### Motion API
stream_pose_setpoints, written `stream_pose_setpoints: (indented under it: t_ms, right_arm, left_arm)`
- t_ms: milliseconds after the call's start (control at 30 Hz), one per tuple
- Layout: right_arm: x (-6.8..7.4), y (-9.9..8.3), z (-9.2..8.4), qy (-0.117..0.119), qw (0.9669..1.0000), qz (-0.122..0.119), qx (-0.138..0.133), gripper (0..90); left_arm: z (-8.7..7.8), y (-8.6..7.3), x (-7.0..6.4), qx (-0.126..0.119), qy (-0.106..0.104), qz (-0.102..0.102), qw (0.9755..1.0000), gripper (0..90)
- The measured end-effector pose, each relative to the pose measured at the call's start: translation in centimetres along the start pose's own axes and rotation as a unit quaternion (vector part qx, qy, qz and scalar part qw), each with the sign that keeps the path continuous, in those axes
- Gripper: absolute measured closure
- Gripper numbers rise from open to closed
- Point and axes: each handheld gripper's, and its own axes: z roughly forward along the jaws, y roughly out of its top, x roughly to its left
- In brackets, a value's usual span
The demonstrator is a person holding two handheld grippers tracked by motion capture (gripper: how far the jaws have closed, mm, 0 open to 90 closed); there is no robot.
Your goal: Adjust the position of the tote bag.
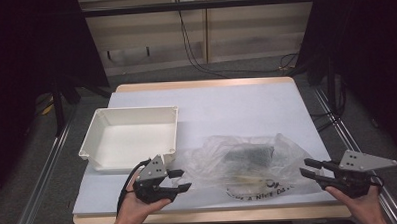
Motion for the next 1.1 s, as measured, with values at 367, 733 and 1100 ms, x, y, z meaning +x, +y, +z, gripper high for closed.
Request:
stream_pose_setpoints:
  t_ms: [367, 733, 1100]
  right_arm:
    - [2.2, 2.2, 3.1, 0.048, 0.9984, -0.03, 0.002, 52.8]
    - [3.2, 3.2, 6.8, 0.094, 0.9937, -0.054, 0.028, 46.5]
    - [2.1, 2.8, 8.5, 0.08, 0.994, -0.047, 0.058, 80.5]
  left_arm:
    - [-1.6, 1.3, -0.5, -0.025, 0.016, 0.006, 0.9996, 41.5]
    - [1.1, 2.2, 0.1, -0.024, -0.004, 0.015, 0.9996, 42.1]
    - [6.7, 4.3, 1.9, 0.006, -0.027, 0.022, 0.9994, 40.5]
